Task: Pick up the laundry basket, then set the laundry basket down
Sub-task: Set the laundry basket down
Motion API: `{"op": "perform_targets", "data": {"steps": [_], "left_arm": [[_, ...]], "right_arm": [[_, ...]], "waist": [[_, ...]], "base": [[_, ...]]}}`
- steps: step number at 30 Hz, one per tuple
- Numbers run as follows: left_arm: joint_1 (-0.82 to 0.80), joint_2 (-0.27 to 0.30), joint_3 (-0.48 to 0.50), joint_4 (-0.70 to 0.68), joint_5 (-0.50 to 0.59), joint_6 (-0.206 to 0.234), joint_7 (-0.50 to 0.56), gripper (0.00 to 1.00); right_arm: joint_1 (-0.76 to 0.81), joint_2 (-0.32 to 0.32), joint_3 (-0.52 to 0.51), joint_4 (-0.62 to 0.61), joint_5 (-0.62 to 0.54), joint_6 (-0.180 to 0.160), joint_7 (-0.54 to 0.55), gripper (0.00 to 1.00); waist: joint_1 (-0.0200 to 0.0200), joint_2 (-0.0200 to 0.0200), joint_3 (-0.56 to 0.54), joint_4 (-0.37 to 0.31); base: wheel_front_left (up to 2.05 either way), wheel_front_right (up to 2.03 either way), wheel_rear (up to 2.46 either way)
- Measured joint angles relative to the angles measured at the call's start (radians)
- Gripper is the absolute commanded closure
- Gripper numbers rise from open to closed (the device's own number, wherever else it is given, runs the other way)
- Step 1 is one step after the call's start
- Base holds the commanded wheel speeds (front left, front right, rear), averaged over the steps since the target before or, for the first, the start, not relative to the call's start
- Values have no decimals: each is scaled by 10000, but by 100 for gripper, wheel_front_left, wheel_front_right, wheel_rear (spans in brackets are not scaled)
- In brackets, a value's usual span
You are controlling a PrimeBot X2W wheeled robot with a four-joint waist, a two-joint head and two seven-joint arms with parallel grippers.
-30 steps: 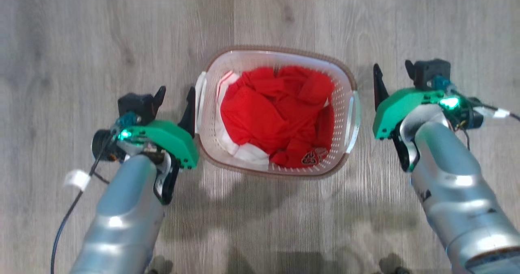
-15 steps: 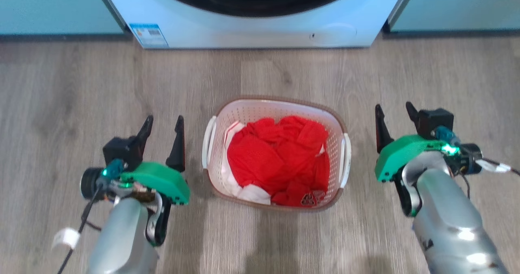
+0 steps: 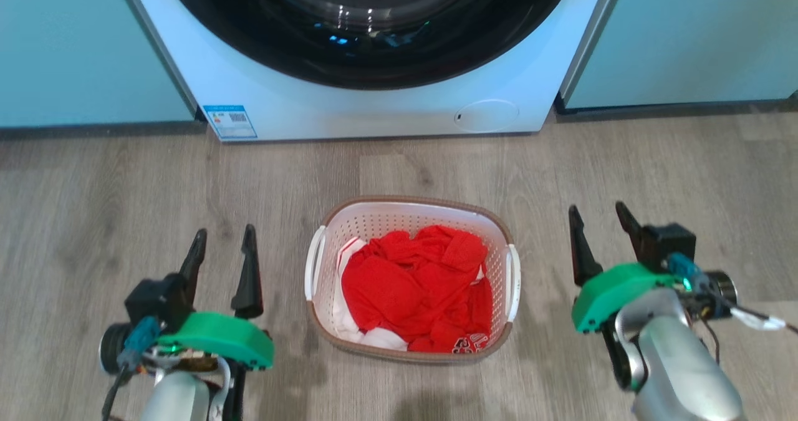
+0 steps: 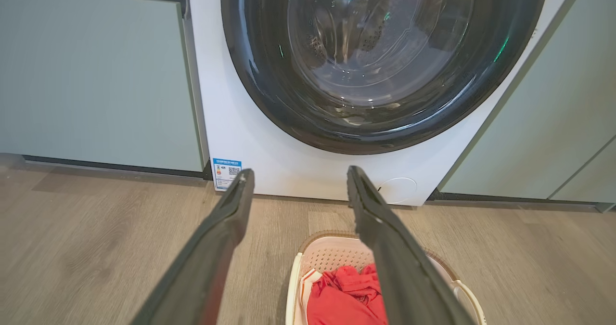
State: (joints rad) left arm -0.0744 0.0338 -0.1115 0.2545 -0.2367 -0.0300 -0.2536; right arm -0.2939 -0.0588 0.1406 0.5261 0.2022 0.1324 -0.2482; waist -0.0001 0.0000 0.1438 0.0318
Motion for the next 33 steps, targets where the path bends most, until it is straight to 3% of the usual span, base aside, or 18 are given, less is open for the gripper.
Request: {"op": "perform_targets", "data": {"steps": [20,33], "left_arm": [[1524,33,267,-1047,150,616,0,0],[1994,58,316,-1053,359,832,0,0]], "right_arm": [[1801,54,-366,-1766,-188,0,0,0],[2221,88,-387,-1919,-178,0,0,0]], "waist": [[0,0,-1023,-201],[0,0,-1420,-237]], "base": [[0,0,0],[0,0,0]]}}
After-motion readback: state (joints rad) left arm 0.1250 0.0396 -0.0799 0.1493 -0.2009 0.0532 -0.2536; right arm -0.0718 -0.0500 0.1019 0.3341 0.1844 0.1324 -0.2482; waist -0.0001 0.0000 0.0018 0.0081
